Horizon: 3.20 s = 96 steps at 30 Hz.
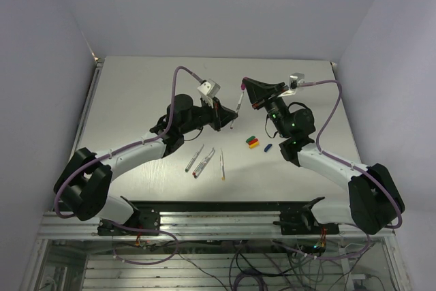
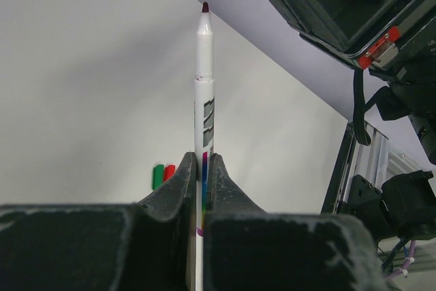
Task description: Insert the pens into the pen caps
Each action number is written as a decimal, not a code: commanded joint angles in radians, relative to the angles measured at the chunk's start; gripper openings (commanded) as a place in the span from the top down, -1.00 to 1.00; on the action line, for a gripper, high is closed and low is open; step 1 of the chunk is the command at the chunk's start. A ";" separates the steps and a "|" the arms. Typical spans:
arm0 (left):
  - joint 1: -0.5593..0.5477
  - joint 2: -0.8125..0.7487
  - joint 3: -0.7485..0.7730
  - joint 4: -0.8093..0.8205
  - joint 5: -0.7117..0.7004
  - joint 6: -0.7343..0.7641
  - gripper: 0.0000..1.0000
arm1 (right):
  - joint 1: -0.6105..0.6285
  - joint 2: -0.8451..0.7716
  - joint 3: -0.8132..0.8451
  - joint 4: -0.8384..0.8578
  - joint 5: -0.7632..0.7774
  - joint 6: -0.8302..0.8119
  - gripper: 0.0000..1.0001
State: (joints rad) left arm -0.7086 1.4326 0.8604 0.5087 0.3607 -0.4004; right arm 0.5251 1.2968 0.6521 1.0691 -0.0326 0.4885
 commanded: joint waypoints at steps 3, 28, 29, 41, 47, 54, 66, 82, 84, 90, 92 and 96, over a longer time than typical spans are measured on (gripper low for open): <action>-0.003 -0.024 -0.004 0.018 -0.015 0.008 0.86 | 0.005 0.002 -0.010 0.000 0.004 -0.011 1.00; -0.002 -0.023 -0.001 0.011 -0.029 0.015 0.86 | 0.004 0.026 -0.017 0.001 -0.002 -0.001 1.00; -0.003 -0.024 -0.001 0.010 -0.030 0.015 0.86 | 0.005 0.028 -0.019 0.002 -0.003 0.001 1.00; -0.003 -0.035 -0.020 0.046 -0.062 0.004 0.86 | 0.005 0.015 -0.036 -0.013 -0.017 0.027 1.00; -0.003 -0.034 -0.030 0.105 -0.063 -0.020 0.86 | 0.006 0.038 -0.057 -0.006 -0.072 0.079 1.00; 0.001 -0.055 -0.037 0.147 -0.102 -0.036 0.86 | 0.006 0.065 -0.073 -0.040 -0.124 0.112 1.00; 0.090 -0.032 -0.068 0.368 -0.103 -0.216 0.86 | 0.042 0.086 -0.070 -0.208 -0.163 0.050 1.00; 0.113 -0.089 -0.058 0.328 -0.254 -0.175 0.86 | 0.150 0.145 -0.083 -0.301 -0.081 0.014 1.00; 0.116 -0.090 -0.058 0.325 -0.256 -0.176 0.86 | 0.154 0.146 -0.081 -0.306 -0.068 0.010 1.00; 0.118 -0.084 -0.049 0.263 -0.247 -0.155 0.86 | 0.156 0.144 -0.042 -0.306 -0.008 -0.009 1.00; 0.117 -0.078 -0.051 0.231 -0.256 -0.145 0.86 | 0.156 0.137 -0.022 -0.300 0.063 -0.019 1.00; 0.114 -0.049 -0.049 0.144 -0.284 -0.112 0.86 | 0.156 0.095 0.035 -0.278 0.157 -0.089 0.73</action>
State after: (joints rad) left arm -0.6350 1.4090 0.7387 0.5472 0.2417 -0.5472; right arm 0.6556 1.4105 0.6659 0.9192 0.0795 0.4850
